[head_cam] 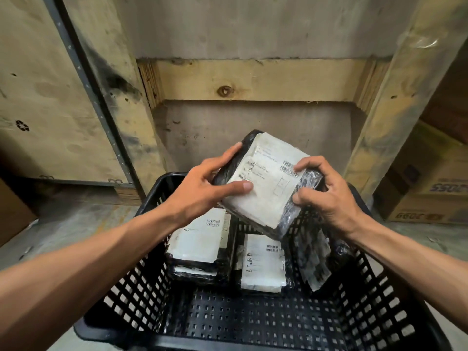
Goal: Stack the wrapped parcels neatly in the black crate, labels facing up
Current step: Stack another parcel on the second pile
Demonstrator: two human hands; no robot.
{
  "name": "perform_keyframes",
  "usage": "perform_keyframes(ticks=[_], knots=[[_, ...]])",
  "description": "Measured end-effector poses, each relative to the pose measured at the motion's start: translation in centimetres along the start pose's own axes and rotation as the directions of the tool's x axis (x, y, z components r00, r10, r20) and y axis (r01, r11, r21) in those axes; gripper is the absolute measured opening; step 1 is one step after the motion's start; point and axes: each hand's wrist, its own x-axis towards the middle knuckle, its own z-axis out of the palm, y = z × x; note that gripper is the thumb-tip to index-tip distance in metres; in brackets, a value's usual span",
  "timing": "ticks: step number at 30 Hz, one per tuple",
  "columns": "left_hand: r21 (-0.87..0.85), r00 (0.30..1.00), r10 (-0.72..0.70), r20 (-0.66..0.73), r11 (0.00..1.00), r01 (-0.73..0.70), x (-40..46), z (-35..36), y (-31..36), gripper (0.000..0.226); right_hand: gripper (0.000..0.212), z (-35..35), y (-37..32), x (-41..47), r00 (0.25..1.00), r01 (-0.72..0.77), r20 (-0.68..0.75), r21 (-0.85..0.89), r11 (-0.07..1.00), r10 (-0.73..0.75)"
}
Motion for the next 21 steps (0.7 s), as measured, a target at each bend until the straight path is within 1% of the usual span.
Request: perform_keyframes(ticks=[2, 4, 5, 8, 10, 12, 15, 17, 19, 21], knots=[[-0.075, 0.999, -0.030, 0.025, 0.997, 0.032, 0.0, 0.5, -0.5, 0.074, 0.059, 0.6, 0.2, -0.3, 1.000, -0.011, -0.008, -0.005, 1.000, 0.011], [-0.173, 0.996, -0.081, -0.035, 0.982, 0.073, -0.7, 1.8, -1.7, 0.069, 0.069, 1.0, 0.8, -0.9, 0.998, -0.030, -0.050, -0.061, 0.998, 0.026], [-0.214, 0.991, -0.103, -0.083, 0.973, 0.083, -1.2, 2.6, -2.4, 0.067, 0.070, 1.3, 1.2, -1.3, 0.997, -0.067, -0.049, -0.100, 0.993, 0.062], [-0.335, 0.966, -0.171, -0.193, 0.937, 0.099, -2.3, 5.7, -4.0, 0.059, 0.066, 2.8, 2.6, -2.8, 0.984, -0.173, -0.015, -0.263, 0.949, 0.175], [-0.380, 0.951, -0.210, -0.226, 0.918, 0.112, -2.7, 7.4, -4.5, 0.055, 0.068, 3.7, 3.5, -3.7, 0.976, -0.217, -0.080, -0.322, 0.921, 0.202], [-0.388, 0.941, -0.245, -0.233, 0.911, 0.141, -3.0, 8.2, -4.8, 0.054, 0.067, 4.0, 3.9, -4.1, 0.966, -0.254, -0.134, -0.328, 0.910, 0.221], [-0.354, 0.939, -0.296, -0.178, 0.909, 0.219, -3.2, 8.4, -4.9, 0.058, 0.069, 3.4, 4.1, -3.8, 0.953, -0.299, -0.153, -0.318, 0.900, 0.263], [-0.225, 0.941, -0.320, -0.115, 0.931, 0.289, -3.1, 8.3, -5.0, 0.068, 0.071, 3.0, 4.5, -3.8, 0.942, -0.333, -0.141, -0.300, 0.894, 0.304], [-0.096, 0.929, -0.368, -0.051, 0.927, 0.362, -2.9, 8.7, -5.5, 0.082, 0.073, 2.5, 5.0, -4.2, 0.927, -0.374, -0.113, -0.309, 0.874, 0.357], [-0.046, 0.898, -0.440, -0.029, 0.898, 0.438, -2.8, 9.2, -6.1, 0.089, 0.077, 2.3, 5.6, -4.6, 0.906, -0.420, -0.104, -0.346, 0.839, 0.411]])
